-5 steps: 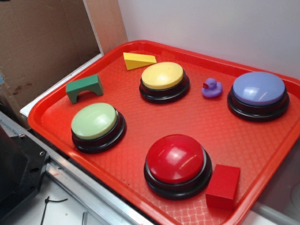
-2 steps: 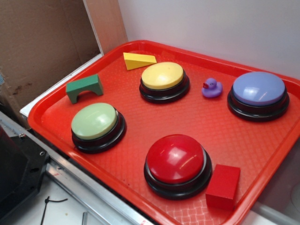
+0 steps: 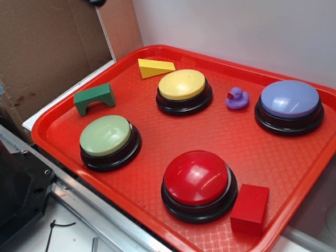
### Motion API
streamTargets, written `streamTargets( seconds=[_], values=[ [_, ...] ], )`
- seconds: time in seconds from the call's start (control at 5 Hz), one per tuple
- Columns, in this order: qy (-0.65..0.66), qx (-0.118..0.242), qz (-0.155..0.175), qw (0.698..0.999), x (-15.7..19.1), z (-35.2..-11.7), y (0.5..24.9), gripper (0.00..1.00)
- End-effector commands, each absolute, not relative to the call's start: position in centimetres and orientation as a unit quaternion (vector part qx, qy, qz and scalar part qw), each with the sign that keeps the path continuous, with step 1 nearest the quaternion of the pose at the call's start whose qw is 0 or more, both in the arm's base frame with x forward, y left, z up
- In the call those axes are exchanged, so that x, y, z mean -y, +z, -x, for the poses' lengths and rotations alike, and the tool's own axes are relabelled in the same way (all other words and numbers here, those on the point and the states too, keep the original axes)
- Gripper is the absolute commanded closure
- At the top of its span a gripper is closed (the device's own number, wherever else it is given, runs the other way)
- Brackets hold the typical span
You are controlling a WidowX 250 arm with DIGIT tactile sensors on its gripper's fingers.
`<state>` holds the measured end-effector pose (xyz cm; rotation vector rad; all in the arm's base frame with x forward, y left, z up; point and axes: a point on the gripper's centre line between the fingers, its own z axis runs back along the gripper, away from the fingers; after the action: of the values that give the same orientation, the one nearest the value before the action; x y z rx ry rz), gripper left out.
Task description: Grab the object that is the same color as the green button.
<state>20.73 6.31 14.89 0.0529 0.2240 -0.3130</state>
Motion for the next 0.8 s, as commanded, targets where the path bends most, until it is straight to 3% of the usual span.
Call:
streamTargets(
  seconds=[0.0, 0.6],
  values=[
    [-0.333, -0.098, -0.051, 0.936, -7.4, -18.2, 10.0, 0.0],
    [-0.334, -0.096, -0.037, 0.937, -8.4, -21.0, 2.8, 0.0]
  ],
)
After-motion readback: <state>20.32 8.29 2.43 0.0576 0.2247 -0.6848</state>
